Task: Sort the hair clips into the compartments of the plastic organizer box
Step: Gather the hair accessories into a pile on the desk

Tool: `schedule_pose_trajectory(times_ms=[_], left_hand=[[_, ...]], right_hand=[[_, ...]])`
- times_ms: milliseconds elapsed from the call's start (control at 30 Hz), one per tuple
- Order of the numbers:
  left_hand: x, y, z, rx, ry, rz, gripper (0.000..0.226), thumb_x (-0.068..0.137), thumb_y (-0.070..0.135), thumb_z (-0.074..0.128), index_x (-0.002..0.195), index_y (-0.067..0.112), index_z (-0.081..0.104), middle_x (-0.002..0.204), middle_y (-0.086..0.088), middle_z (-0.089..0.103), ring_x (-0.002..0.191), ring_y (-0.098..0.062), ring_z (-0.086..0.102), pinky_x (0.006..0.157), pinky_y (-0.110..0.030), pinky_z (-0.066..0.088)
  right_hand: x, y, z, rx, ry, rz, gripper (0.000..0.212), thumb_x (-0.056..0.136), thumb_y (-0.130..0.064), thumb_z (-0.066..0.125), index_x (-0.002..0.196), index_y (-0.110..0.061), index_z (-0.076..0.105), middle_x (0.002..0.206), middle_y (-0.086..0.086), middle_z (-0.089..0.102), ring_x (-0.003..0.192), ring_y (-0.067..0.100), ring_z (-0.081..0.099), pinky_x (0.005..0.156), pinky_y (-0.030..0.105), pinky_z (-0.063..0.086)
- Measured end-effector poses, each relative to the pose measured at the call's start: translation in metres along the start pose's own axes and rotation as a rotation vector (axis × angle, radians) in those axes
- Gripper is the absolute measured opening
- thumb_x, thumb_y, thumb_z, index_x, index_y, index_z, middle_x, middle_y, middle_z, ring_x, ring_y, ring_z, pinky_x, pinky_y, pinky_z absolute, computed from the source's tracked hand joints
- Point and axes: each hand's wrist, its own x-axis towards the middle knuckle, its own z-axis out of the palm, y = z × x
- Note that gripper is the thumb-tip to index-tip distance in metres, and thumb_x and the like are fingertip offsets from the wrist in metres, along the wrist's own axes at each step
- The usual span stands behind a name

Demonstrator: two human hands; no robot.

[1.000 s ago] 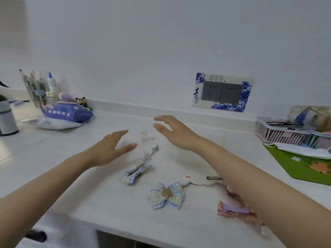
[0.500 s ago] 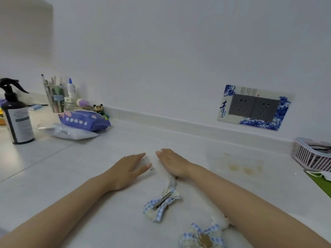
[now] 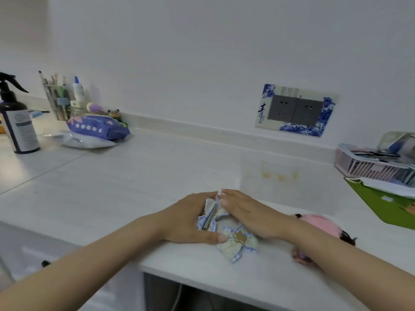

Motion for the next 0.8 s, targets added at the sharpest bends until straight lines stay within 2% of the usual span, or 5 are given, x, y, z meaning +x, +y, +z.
schedule_pose_trajectory(times_ms=[100, 233, 300, 433, 800], left_hand=[[0.005, 0.009, 0.014, -0.026, -0.045, -0.002, 0.081, 0.07, 0.059, 0.071, 0.136, 0.032, 0.034, 0.139, 0.014, 0.046, 0.125, -0.006, 0.047, 0.105, -0.034, 0.04], [0.01, 0.011, 0.025, 0.146, -0.114, -0.111, 0.119, 0.061, 0.069, 0.069, 0.146, 0.039, -0.009, 0.157, 0.017, -0.007, 0.144, -0.004, -0.006, 0.119, -0.034, 0.008], [0.015, 0.015, 0.026, 0.168, -0.116, -0.131, 0.123, 0.059, 0.068, 0.071, 0.144, 0.043, -0.015, 0.157, 0.014, -0.017, 0.144, -0.008, -0.013, 0.119, -0.039, 0.006], [0.028, 0.024, 0.028, 0.155, -0.13, -0.139, 0.12, 0.06, 0.064, 0.074, 0.145, 0.044, -0.008, 0.159, 0.011, -0.006, 0.146, -0.011, 0.0, 0.119, -0.038, 0.012], [0.062, 0.072, 0.075, 0.147, -0.09, -0.07, 0.106, 0.066, 0.063, 0.07, 0.147, 0.031, 0.01, 0.157, 0.006, 0.01, 0.144, -0.015, 0.011, 0.116, -0.034, 0.017]], right_hand=[[-0.04, 0.004, -0.021, 0.019, 0.07, -0.036, 0.059, 0.085, -0.062, 0.028, 0.139, -0.039, 0.034, 0.152, -0.022, 0.021, 0.138, -0.006, 0.018, 0.115, 0.022, 0.017], [-0.114, 0.034, -0.055, 0.12, 0.386, -0.038, 0.051, 0.081, -0.07, 0.042, 0.128, -0.052, 0.041, 0.142, -0.032, 0.032, 0.132, -0.015, 0.026, 0.099, 0.004, 0.026], [-0.143, 0.062, -0.058, 0.123, 0.503, 0.043, 0.064, 0.067, -0.083, 0.042, 0.125, -0.058, 0.039, 0.143, -0.029, 0.032, 0.134, -0.012, 0.024, 0.106, 0.011, 0.023], [-0.169, 0.101, -0.042, 0.29, 0.473, 0.194, 0.052, 0.068, -0.079, 0.049, 0.117, -0.068, 0.036, 0.144, -0.021, 0.028, 0.139, 0.001, 0.022, 0.117, 0.034, 0.021], [-0.151, 0.089, -0.014, 0.085, 0.369, 0.184, 0.077, 0.072, -0.069, 0.049, 0.14, -0.048, 0.018, 0.146, -0.022, 0.01, 0.129, 0.001, 0.029, 0.106, 0.019, 0.022]])
